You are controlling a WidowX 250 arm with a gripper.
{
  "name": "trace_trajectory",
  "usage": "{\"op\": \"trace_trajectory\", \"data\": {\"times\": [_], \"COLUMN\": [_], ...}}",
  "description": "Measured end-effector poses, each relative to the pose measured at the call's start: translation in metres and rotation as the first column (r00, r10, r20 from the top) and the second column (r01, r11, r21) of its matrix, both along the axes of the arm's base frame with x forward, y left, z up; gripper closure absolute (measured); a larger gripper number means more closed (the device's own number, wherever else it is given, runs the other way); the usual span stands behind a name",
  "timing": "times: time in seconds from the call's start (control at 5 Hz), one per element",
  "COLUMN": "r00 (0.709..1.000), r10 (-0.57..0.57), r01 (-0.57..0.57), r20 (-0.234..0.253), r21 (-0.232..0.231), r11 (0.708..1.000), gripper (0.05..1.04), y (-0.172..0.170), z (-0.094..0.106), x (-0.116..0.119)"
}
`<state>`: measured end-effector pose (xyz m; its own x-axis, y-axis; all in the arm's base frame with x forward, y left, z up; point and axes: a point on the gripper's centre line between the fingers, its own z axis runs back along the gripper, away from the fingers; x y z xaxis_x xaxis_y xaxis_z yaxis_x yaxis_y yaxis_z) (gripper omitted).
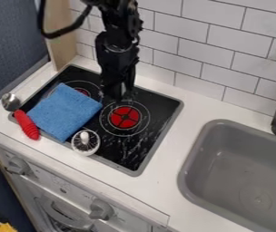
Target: Move the cube to the top left of the right burner
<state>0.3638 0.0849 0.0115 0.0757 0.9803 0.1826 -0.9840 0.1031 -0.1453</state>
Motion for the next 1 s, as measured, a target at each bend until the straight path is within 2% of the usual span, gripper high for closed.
{"op": "trace_trajectory", "data": {"times": [0.2,0.4,0.6,0.8,1.0], "r00": [1.0,0.999,0.998,0.997,0.997], "r10": [-0.011,-0.013,-0.021,-0.012,-0.006], "r01": [0.011,0.013,0.022,0.012,0.005], "r20": [-0.007,-0.038,-0.056,-0.072,-0.08], "r21": [0.011,0.008,0.009,0.006,-0.011], "r11": [1.0,1.0,1.0,1.0,1.0], "gripper": [0.588,0.588,0.586,0.536,0.234], "y": [0.004,0.009,0.011,0.011,0.008], "z": [-0.012,-0.026,-0.035,-0.036,-0.036], "x": [0.013,0.016,0.017,0.014,0.013]}}
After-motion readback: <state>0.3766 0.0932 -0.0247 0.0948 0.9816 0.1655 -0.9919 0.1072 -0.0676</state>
